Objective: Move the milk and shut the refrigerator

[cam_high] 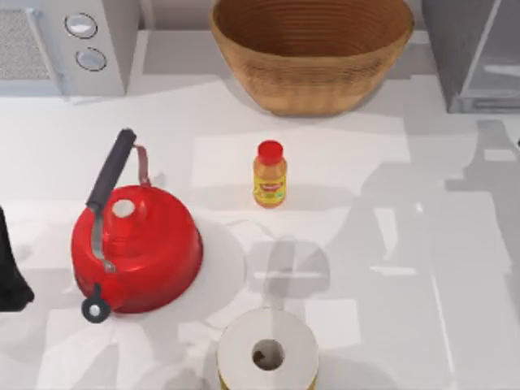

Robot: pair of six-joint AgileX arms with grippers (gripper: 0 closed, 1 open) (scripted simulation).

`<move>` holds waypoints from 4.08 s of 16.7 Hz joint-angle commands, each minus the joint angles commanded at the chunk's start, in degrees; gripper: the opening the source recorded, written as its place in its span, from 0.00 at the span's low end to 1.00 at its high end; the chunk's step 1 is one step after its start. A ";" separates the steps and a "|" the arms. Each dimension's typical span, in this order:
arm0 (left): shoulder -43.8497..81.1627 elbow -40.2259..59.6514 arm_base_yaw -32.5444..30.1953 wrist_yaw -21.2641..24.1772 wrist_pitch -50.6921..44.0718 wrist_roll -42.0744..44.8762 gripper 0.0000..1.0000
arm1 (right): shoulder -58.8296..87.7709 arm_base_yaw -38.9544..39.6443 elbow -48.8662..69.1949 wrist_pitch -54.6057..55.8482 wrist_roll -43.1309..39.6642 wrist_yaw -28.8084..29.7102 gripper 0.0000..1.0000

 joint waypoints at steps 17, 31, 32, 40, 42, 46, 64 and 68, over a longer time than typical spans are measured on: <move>0.00 0.00 0.00 0.00 0.00 0.00 1.00 | 27.40 -5.34 49.94 -47.09 -3.65 -3.71 0.00; 0.00 0.00 0.00 0.00 0.00 0.00 1.00 | 44.80 -10.63 91.52 -94.88 -6.52 -7.23 0.00; 0.00 0.00 0.00 0.00 0.00 0.00 1.00 | 44.80 -10.63 91.52 -94.88 -6.52 -7.23 0.00; 0.00 0.00 0.00 0.00 0.00 0.00 1.00 | 44.82 -10.57 91.35 -94.72 -6.51 -7.23 0.00; 0.00 0.00 0.00 0.00 0.00 0.00 1.00 | 44.80 -10.63 91.52 -94.88 -6.52 -7.23 0.00; 0.00 0.00 0.00 0.00 0.00 0.00 1.00 | 44.80 -10.63 91.52 -94.88 -6.52 -7.23 0.15; 0.00 0.00 0.00 0.00 0.00 0.00 1.00 | 44.80 -10.63 91.52 -94.88 -6.52 -7.23 1.00; 0.00 0.00 0.00 0.00 0.00 0.00 1.00 | 44.79 -9.83 87.43 -92.15 -6.49 -7.24 1.00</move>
